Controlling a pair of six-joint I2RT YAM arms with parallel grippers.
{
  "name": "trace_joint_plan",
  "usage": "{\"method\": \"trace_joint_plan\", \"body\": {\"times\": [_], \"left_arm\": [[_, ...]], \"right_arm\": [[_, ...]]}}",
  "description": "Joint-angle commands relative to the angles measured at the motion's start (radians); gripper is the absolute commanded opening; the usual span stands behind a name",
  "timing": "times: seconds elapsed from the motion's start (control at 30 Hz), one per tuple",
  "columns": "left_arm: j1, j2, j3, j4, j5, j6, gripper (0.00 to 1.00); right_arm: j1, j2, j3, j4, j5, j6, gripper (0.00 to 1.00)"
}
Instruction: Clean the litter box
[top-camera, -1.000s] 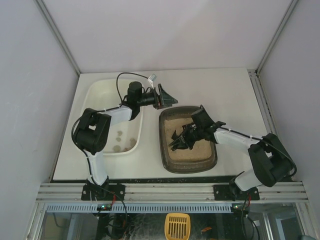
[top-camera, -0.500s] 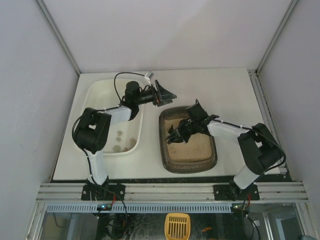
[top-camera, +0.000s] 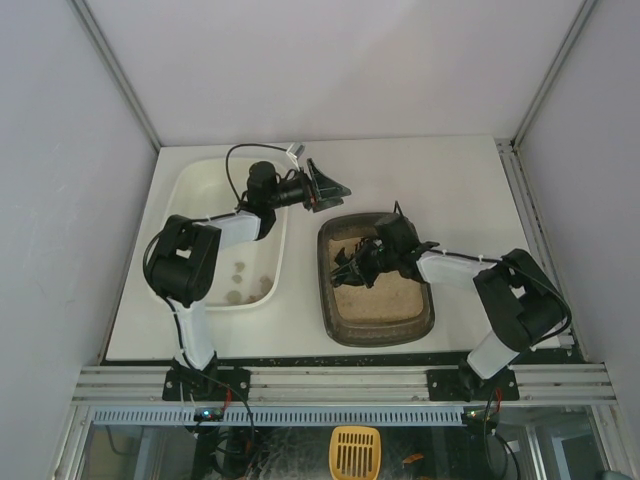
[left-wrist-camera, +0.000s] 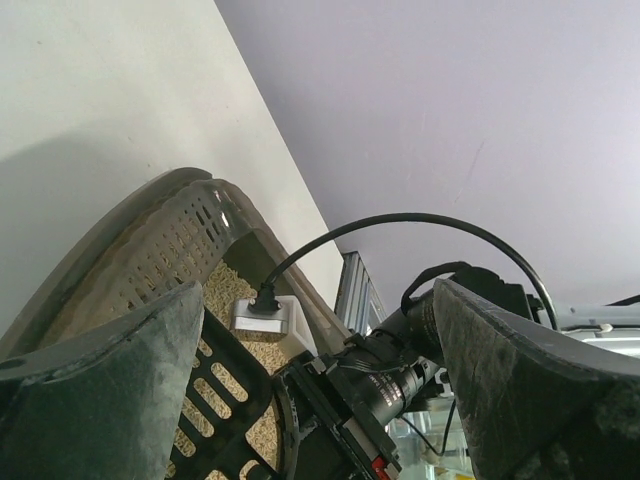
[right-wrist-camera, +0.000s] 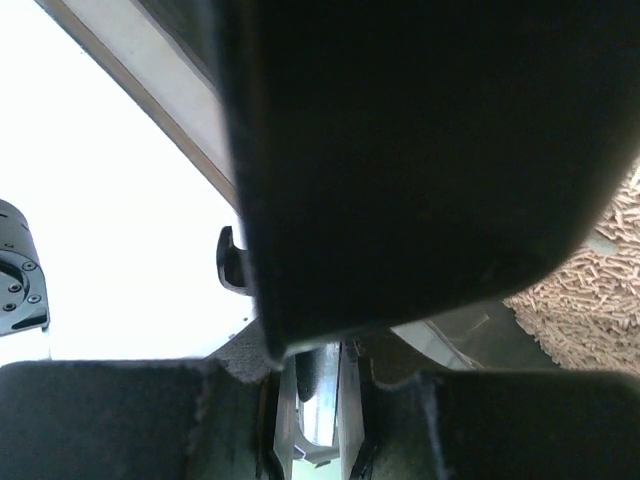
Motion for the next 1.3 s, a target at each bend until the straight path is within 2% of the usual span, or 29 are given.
{"method": "trace_joint_plan", "body": {"times": [0.0, 0.23, 0.4, 0.53, 0.7, 1.03, 1.27], "left_arm": [[0.005, -0.016, -0.017, 0.068, 0.018, -0.01, 1.0], [0.011, -0.026, -0.02, 0.069, 0.021, 0.012, 1.0], [0.015, -0.041, -0.017, 0.016, 0.017, 0.076, 1.0], [0.017, -0.051, -0.012, -0.029, 0.016, 0.123, 1.0], [0.021, -0.052, -0.012, -0.039, 0.015, 0.134, 1.0], [0.025, -0.046, 0.002, -0.109, 0.008, 0.19, 1.0], [0.025, -0.038, 0.002, -0.109, 0.006, 0.187, 1.0]], "right_arm": [[0.019, 0.029, -0.088, 0.163, 0.161, 0.032, 0.0], [0.024, 0.032, -0.284, 0.513, 0.155, 0.065, 0.0], [0.025, 0.1, -0.364, 0.782, 0.109, 0.066, 0.0], [0.031, 0.161, -0.377, 0.852, 0.067, 0.072, 0.0], [0.041, 0.106, -0.388, 0.778, 0.073, 0.032, 0.0], [0.024, -0.174, -0.388, 0.404, 0.11, -0.074, 0.0], [0.006, -0.195, -0.376, 0.281, 0.056, -0.084, 0.0]]}}
